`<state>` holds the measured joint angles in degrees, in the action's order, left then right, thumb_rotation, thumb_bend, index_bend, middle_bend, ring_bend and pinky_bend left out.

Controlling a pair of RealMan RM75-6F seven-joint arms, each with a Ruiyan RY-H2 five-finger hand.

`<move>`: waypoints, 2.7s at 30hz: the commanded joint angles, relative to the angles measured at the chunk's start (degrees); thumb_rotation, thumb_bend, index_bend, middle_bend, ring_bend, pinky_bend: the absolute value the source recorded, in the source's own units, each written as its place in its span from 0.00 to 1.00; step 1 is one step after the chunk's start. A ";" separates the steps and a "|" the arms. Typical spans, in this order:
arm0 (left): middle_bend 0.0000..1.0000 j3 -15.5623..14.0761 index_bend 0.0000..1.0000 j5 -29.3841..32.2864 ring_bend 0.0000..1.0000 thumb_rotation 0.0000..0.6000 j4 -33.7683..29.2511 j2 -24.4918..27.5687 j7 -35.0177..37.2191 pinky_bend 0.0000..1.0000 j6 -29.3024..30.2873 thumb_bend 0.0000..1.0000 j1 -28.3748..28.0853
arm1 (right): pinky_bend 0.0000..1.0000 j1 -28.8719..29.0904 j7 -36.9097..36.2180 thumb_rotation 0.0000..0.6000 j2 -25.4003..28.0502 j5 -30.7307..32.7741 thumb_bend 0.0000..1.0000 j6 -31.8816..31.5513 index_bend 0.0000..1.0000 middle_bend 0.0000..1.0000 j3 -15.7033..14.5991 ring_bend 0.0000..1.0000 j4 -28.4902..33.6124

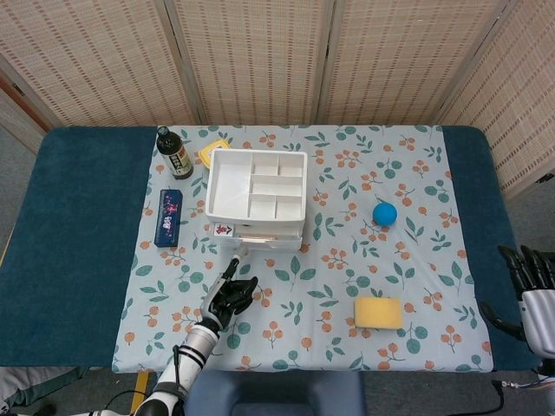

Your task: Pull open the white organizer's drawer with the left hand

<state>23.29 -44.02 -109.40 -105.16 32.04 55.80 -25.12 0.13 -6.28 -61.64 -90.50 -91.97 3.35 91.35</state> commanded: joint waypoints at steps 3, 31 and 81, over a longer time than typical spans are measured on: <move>0.90 -3.47 0.06 -10.33 0.99 1.00 -1.58 2.37 -5.88 1.00 4.97 0.40 1.15 | 0.01 -0.09 -0.17 1.00 0.03 -0.03 0.26 -0.20 0.00 0.10 0.00 0.00 -0.20; 0.89 -8.02 0.19 -31.20 0.98 1.00 9.06 15.57 -37.54 1.00 7.03 0.40 -5.37 | 0.01 -1.09 -1.10 1.00 0.64 -0.75 0.26 -3.54 0.00 0.10 0.74 0.00 -1.03; 0.90 -12.90 0.38 -22.80 0.98 1.00 3.62 22.22 -49.26 1.00 5.21 0.40 -11.45 | 0.01 -0.60 -5.28 1.00 0.10 -0.37 0.26 -1.35 0.00 0.10 0.15 0.00 -2.08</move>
<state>10.47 -66.73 -105.71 -83.03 -17.14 60.97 -36.60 -0.47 -11.57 -61.53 -90.88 -93.32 3.50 89.27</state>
